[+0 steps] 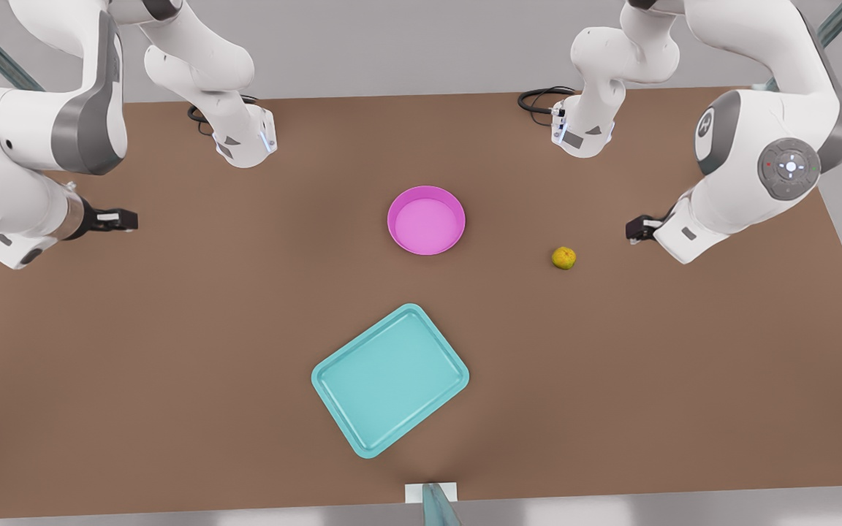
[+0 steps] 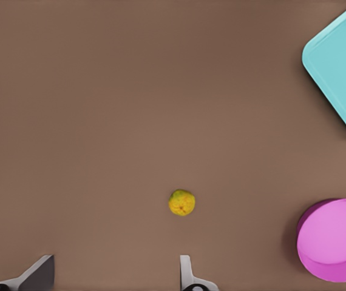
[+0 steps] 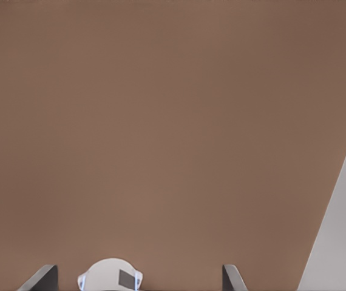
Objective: Place the orange on the plate with the left arm and the plate on the tray with the right arm
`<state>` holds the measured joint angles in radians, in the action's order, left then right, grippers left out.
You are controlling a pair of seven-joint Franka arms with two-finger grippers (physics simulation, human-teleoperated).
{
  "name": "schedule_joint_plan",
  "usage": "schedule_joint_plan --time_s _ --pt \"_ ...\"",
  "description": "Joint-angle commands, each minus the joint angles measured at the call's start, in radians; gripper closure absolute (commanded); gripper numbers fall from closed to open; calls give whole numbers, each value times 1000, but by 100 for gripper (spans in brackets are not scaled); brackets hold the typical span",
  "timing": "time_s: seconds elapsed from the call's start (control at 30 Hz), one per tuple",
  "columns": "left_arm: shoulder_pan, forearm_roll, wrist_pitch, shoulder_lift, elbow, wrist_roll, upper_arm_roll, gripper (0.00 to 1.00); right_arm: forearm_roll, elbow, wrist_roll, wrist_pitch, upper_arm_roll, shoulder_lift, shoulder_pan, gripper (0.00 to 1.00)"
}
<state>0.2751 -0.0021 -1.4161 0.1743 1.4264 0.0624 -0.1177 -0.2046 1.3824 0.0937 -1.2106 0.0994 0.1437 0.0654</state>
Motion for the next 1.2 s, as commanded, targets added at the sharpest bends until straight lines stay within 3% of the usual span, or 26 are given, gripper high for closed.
schedule_joint_plan --time_s 0.0,0.07,0.17,0.33,1.17 --pt "-1 2 -15 1 -4 45 0 0 -1 0 40 -49 -1 -1 1 0" --pt "-2 -7 -26 14 46 56 1 0 -1 0 40 -49 -1 1 1 0" --pt "10 -12 -403 24 497 45 7 0 13 -6 40 -52 0 45 7 0" --pt "24 -12 -833 45 845 42 9 0 42 -25 41 -55 -1 51 10 0" --pt "95 -52 -943 174 882 42 32 0 56 -40 40 -69 -7 140 28 0"
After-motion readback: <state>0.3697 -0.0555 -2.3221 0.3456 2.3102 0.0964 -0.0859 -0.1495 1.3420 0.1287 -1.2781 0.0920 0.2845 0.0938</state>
